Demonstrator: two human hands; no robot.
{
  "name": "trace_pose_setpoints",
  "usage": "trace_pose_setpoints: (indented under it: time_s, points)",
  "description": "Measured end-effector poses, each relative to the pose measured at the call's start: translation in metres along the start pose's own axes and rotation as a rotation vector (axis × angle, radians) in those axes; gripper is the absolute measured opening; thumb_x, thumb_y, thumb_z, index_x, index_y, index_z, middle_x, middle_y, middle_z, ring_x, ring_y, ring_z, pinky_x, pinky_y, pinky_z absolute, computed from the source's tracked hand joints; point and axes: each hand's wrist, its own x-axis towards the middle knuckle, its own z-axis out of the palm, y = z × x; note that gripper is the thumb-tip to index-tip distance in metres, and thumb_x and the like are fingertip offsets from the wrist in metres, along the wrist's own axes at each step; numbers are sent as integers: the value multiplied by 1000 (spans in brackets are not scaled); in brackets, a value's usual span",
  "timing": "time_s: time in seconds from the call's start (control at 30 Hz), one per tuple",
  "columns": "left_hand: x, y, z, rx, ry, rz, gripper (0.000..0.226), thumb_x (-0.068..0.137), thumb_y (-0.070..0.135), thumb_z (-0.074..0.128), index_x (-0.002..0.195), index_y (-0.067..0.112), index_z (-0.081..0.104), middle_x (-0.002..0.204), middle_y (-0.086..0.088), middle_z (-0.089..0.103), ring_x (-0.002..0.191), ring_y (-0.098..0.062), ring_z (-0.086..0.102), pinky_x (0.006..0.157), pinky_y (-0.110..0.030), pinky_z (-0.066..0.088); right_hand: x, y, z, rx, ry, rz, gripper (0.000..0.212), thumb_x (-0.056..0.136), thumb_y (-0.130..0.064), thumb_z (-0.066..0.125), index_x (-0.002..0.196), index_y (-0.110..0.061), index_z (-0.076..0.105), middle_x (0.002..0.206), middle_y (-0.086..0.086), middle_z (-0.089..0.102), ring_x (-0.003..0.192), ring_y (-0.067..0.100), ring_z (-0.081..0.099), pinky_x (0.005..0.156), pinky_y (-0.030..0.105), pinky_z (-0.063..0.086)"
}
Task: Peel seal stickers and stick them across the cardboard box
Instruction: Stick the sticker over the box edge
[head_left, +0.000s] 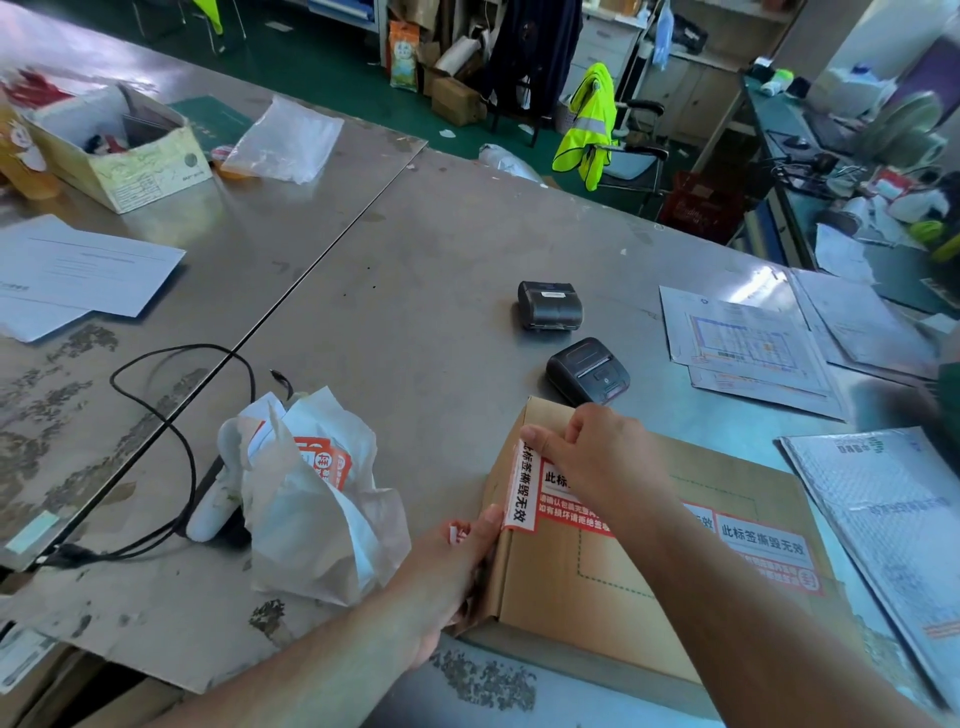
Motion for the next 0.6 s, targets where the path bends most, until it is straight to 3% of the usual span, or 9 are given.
trace_pose_setpoints:
  time_s: [0.07, 0.2, 0.37, 0.5, 0.6]
  points:
    - [2, -2, -2, -1, -7, -4, 46, 84, 63, 58, 89, 17, 59, 52, 12, 58, 43, -3, 48, 42, -18, 32, -5, 4, -5, 9, -37, -46, 49, 79, -69, 64, 77, -22, 52, 68, -8, 63, 60, 5, 57, 50, 25, 39]
    - [3, -4, -3, -2, -29, -8, 40, 89, 58, 55, 85, 18, 57, 48, 14, 57, 37, 0, 47, 36, -15, 31, -19, 13, -5, 25, -145, -148, 51, 64, -62, 81, 83, -23, 53, 82, -8, 62, 70, 8, 55, 59, 28, 44]
    - [0, -2, -4, -15, -48, -30, 48, 87, 62, 55, 98, 16, 62, 57, 8, 57, 45, -6, 46, 45, -20, 30, -30, 17, -4, -29, -210, -241, 68, 53, -68, 82, 96, -27, 48, 97, -8, 53, 84, 12, 55, 73, 30, 50]
    - [-4, 0, -3, -18, -75, -26, 49, 86, 62, 55, 93, 15, 64, 58, 6, 58, 47, -7, 46, 49, -22, 32, -32, 17, -5, -33, -217, -246, 70, 53, -70, 82, 98, -29, 47, 99, -8, 52, 86, 12, 56, 72, 28, 51]
    - [-8, 3, -1, -40, -63, -8, 40, 83, 60, 58, 82, 20, 61, 52, 7, 60, 46, -7, 51, 50, -22, 36, -34, 20, -3, 8, -170, -244, 61, 57, -66, 83, 92, -28, 51, 95, -9, 53, 82, 12, 54, 67, 26, 47]
